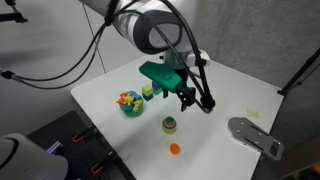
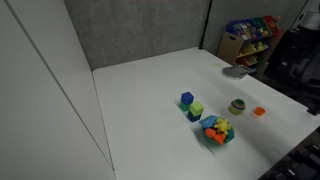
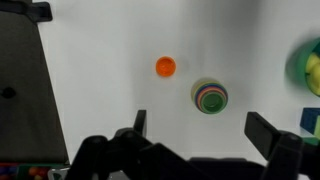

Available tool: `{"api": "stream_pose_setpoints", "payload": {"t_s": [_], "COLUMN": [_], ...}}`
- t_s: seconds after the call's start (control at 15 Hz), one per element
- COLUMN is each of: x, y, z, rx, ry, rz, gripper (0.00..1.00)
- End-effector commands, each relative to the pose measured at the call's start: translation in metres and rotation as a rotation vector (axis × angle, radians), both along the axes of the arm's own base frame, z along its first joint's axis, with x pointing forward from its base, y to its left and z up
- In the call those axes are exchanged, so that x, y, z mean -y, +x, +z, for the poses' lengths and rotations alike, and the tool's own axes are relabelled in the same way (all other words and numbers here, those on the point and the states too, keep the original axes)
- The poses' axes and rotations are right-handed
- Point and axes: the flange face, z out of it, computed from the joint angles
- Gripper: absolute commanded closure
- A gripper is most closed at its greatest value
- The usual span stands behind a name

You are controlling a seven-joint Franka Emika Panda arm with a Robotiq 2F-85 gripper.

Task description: Put the orange cup onto the multicolour thing

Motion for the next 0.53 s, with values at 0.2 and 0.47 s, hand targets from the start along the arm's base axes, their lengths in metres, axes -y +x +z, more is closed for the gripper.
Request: {"api": "stream_pose_setpoints", "payload": {"t_s": [0.2, 0.47], "x": [0.029, 0.03], "y": [-0.007, -0.005], "z": [-0.045, -0.041], "rx": [-0.031, -0.015], "ry": [0.035, 0.048], "rz": [-0.068, -0.07], "gripper": [0.0, 0.0]}}
